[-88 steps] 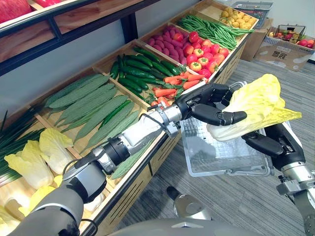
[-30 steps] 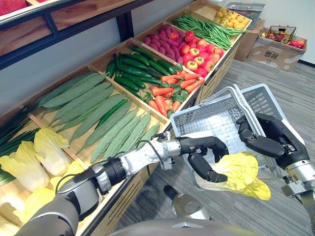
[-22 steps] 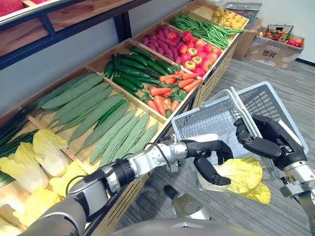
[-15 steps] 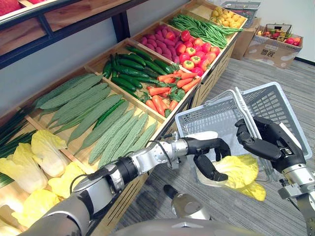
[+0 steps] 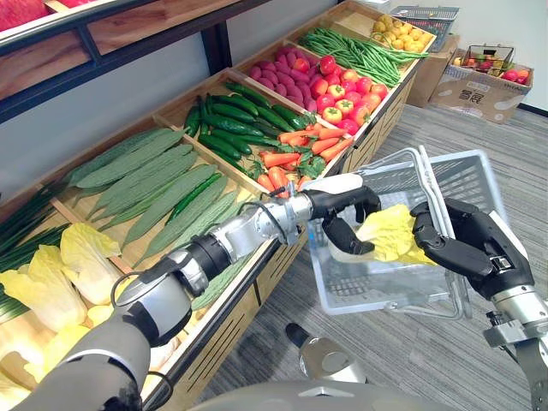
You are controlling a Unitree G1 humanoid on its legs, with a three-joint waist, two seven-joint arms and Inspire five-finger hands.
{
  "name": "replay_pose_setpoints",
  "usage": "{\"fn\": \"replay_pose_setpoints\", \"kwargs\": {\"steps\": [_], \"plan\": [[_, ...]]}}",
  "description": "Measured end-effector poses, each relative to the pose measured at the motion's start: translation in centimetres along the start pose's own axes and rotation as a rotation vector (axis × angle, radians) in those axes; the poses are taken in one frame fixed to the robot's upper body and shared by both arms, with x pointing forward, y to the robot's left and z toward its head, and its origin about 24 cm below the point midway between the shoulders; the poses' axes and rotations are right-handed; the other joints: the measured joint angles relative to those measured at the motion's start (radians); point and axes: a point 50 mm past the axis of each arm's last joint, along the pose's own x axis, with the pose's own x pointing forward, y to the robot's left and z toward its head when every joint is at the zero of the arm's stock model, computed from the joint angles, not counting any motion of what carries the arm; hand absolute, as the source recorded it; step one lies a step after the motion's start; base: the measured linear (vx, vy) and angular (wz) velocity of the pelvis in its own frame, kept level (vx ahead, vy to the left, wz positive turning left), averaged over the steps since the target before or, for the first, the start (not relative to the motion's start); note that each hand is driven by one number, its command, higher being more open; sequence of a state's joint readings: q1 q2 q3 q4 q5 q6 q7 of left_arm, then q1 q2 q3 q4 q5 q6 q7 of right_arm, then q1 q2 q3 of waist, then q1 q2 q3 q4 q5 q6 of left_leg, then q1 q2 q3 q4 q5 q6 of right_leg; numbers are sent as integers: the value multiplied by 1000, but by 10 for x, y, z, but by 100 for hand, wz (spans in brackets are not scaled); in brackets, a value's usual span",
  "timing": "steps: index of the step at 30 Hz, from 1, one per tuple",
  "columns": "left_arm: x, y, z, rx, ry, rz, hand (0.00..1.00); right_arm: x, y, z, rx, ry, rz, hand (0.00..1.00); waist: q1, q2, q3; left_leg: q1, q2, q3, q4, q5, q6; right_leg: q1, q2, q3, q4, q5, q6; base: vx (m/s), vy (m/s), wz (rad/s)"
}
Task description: Pick vegetable in the basket
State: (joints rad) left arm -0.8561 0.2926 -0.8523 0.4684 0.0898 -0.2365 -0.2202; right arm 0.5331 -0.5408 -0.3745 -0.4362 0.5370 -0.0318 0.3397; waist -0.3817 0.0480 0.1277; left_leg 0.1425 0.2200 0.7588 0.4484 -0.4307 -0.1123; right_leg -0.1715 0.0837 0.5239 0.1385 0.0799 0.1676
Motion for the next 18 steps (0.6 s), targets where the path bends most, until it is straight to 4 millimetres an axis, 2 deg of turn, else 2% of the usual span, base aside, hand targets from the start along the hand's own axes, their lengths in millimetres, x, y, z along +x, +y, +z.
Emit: {"fn": "replay_pose_setpoints", "kwargs": {"steps": [8, 15, 18], "plan": [[-3, 11, 1, -149, -29, 62, 0, -4, 1, -4, 26, 21, 1, 0, 16, 0, 0, -2, -19, -22, -14, 11, 11, 5, -21, -21, 0, -1, -1, 44, 33, 9], [1, 9, 5, -164, -32, 59, 0, -4, 1, -3, 31, 17, -4, 0, 19, -1, 0, -11, -19, -32, -14, 13, 11, 0, -23, -28, -1, -2, -2, 49, 24, 3], [4, 1, 6, -167, -27, 36, 0, -4, 0, -3, 29, 16, -14, 0, 18, -1, 1, -11, -19, -30, -14, 13, 11, -1, -21, -27, -1, -2, -2, 60, 24, -2]]}}
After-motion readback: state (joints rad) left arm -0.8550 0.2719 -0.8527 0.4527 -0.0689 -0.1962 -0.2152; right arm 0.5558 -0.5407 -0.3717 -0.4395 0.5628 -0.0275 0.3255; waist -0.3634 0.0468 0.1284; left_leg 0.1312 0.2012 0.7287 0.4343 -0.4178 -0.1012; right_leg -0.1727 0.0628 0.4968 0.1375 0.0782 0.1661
